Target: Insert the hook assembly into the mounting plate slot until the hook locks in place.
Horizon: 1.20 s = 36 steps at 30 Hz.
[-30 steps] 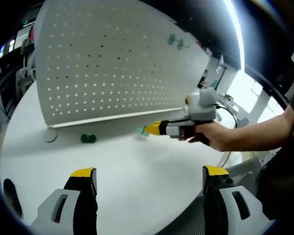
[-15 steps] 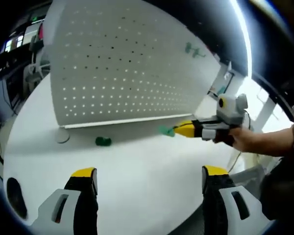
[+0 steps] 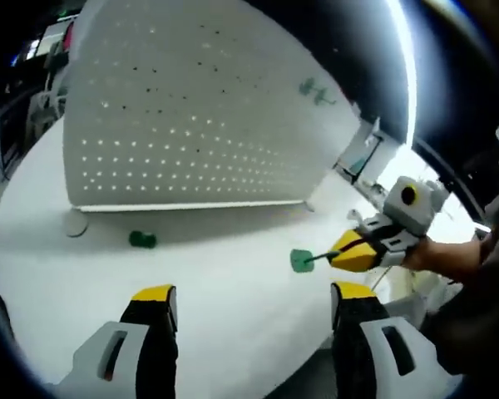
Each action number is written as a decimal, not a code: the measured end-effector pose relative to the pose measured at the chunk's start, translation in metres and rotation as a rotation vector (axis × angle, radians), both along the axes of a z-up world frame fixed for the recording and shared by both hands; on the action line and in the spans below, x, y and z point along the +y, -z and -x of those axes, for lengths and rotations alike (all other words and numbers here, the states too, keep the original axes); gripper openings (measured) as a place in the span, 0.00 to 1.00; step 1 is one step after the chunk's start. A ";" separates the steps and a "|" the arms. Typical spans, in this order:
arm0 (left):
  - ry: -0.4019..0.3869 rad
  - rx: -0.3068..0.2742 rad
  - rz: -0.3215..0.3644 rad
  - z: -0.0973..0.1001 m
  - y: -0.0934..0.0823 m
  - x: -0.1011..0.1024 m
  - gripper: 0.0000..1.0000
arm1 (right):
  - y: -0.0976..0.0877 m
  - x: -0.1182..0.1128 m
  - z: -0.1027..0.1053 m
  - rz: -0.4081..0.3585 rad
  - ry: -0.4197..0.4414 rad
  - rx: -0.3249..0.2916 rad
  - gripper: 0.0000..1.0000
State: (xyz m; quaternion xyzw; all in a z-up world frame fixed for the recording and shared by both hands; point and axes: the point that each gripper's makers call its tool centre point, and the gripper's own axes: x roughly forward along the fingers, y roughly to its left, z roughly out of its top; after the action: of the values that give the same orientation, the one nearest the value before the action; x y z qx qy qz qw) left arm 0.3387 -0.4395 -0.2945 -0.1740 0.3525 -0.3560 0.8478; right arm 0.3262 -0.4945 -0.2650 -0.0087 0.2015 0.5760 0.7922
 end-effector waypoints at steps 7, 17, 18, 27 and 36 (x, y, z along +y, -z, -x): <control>0.019 0.047 0.141 0.011 -0.010 -0.016 0.49 | -0.006 0.004 0.031 -0.007 -0.117 -0.011 0.00; 0.082 0.129 0.251 0.030 -0.017 -0.033 0.27 | -0.017 0.014 0.052 -0.016 -0.199 -0.038 0.00; 0.092 0.136 0.253 0.032 -0.017 -0.034 0.27 | -0.017 0.015 0.052 -0.013 -0.202 -0.046 0.00; 0.150 0.190 0.309 0.046 -0.023 -0.039 0.06 | -0.021 0.017 0.054 -0.011 -0.240 -0.072 0.00; 0.165 0.131 0.284 0.041 -0.034 -0.037 0.03 | -0.026 0.014 0.049 -0.022 -0.211 -0.085 0.00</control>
State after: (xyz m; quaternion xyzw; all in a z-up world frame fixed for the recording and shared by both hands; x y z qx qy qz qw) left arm 0.2981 -0.4768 -0.2610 -0.2854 0.3664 -0.4583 0.7578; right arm 0.2776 -0.4806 -0.2388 -0.0455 0.1594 0.6575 0.7350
